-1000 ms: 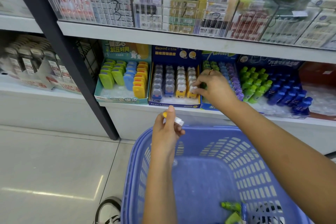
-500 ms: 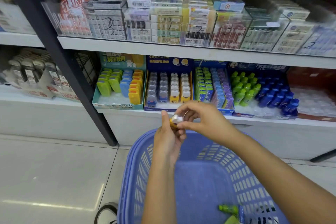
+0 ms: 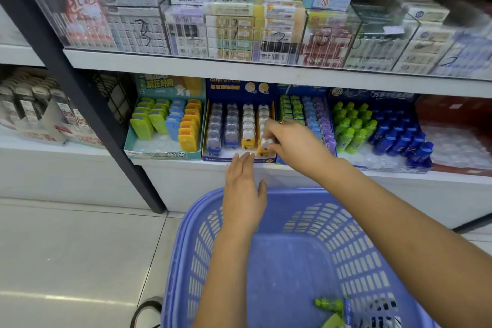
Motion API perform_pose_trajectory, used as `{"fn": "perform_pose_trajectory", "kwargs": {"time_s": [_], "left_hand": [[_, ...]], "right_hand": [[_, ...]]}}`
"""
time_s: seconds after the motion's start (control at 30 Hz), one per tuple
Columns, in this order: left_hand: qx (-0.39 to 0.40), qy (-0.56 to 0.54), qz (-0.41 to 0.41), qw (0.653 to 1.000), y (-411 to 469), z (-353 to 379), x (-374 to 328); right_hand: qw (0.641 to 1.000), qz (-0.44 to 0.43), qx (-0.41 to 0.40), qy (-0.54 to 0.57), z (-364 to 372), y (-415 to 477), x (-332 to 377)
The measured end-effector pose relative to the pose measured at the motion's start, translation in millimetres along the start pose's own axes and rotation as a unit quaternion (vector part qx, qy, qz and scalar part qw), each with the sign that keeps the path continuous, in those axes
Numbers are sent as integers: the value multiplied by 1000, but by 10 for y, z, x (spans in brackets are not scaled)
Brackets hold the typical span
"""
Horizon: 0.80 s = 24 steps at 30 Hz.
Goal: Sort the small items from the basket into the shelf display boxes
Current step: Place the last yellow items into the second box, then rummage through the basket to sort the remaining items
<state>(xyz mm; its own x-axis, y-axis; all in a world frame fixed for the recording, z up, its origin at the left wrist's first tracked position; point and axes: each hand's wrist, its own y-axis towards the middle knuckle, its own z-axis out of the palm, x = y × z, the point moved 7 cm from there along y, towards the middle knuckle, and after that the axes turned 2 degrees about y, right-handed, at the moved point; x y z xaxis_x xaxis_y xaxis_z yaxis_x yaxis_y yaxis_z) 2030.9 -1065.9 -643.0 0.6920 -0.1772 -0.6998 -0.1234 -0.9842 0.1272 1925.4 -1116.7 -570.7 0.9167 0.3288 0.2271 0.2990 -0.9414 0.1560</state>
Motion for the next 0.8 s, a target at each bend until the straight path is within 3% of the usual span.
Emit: {"fn": "perform_pose_trajectory", "kwargs": {"time_s": [0.53,0.7,0.73,0.8], "left_hand": [[21,14,18,1000,1,25,11],[-87,-96,-29,991,-229,22,18],[-54,-95,-47,993,-269,161,39],[116,-42,-83,989,-396,679,99]], "right_hand": [[997,-3,36,-67,21,132,71],[1000,-4,26,-7,-13,-369,37],[998,13,55,2,97,-569,-43],[981,48,184,-45,514,-1019,-238]]}}
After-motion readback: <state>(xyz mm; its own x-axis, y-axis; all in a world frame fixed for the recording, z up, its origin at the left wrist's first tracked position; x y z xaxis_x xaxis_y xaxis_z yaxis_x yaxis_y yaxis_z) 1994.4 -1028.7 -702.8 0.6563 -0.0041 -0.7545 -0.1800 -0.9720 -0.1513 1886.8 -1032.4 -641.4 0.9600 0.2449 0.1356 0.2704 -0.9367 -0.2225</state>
